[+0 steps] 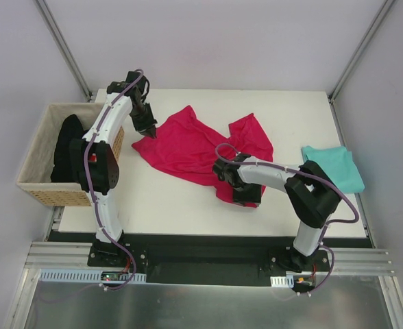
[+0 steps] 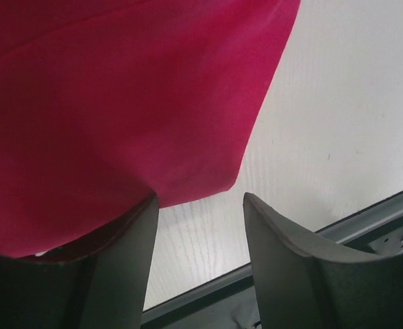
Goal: Fold and stack the t-shirts
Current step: Flatten out the tshirt
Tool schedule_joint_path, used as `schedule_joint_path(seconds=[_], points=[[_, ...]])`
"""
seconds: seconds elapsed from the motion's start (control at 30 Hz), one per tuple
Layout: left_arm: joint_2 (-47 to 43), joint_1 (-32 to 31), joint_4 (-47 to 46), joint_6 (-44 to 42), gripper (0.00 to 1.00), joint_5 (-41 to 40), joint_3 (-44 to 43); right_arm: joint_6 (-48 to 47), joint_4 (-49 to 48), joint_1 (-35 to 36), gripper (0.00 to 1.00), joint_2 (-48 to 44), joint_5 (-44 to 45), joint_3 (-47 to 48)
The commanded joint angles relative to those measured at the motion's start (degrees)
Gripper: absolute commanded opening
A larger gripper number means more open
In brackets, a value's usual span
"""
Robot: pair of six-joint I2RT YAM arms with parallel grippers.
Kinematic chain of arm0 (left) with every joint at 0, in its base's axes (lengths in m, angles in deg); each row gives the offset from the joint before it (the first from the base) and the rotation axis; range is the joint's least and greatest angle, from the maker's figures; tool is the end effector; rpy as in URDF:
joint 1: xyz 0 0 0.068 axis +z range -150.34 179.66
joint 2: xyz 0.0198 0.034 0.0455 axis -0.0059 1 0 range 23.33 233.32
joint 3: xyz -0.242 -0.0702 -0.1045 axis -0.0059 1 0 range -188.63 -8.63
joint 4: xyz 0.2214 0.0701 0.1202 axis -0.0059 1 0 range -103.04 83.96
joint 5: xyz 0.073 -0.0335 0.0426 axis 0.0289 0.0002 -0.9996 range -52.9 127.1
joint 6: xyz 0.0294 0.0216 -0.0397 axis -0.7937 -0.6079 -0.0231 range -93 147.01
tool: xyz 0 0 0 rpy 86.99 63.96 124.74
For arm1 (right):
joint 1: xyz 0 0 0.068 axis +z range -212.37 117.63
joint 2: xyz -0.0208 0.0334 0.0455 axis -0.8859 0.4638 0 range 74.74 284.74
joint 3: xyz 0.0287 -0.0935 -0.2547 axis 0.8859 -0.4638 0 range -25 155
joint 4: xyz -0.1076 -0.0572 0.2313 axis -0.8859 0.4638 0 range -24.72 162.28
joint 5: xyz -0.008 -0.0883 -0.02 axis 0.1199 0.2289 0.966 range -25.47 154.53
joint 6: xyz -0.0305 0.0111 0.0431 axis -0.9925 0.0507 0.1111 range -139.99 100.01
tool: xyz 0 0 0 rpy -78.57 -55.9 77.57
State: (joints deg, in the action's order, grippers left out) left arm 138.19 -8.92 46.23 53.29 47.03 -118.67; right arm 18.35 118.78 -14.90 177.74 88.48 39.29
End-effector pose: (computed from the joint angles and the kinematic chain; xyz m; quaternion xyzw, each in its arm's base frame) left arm 0.4221 -0.0699 0.2941 -0.1302 0.9623 -0.1474 0.1878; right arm 0.2161 0.2142 0.1579 -0.0818 0.9746 -0.1647 0.1275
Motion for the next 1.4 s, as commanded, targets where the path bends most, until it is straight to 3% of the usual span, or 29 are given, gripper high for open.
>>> schedule_joint_path(seconds=[0.0, 0.17, 0.37, 0.5, 0.53, 0.7, 0.97, 1.37], points=[[-2.2, -0.1, 1.8, -0.9, 0.11, -1.7, 0.8, 3.0, -4.1, 0.2, 0.56, 2.2, -2.9, -2.6], [-2.7, -0.1, 2.3, -1.4, 0.12, -2.6, 1.6, 3.7, -7.3, 0.0, 0.50, 4.9, -4.4, -4.2], [-3.0, -0.1, 2.5, -1.7, 0.12, -3.2, 2.0, 3.8, -7.1, 0.0, 0.07, 6.0, -4.3, -4.5], [-3.0, -0.1, 2.4, -1.5, 0.11, -2.8, 1.9, 4.0, -6.3, 0.1, 0.06, 5.8, -3.7, -4.4], [-3.0, -0.1, 2.4, -1.5, 0.11, -2.8, 1.9, 4.4, -6.0, 0.1, 0.01, 5.6, -3.4, -4.4], [-3.2, -0.1, 2.5, -1.5, 0.11, -2.7, 2.2, 4.4, -3.8, 0.0, 0.01, 4.1, -1.1, -3.6], [-3.2, -0.1, 2.5, -1.2, 0.11, -2.1, 1.6, -0.9, 3.8, -1.0, 0.01, 3.1, 8.4, 7.6], [-3.8, -0.1, 2.5, -1.1, 0.11, -2.3, 2.5, -8.1, 5.1, -6.1, 0.01, 7.1, 10.8, 16.7]])
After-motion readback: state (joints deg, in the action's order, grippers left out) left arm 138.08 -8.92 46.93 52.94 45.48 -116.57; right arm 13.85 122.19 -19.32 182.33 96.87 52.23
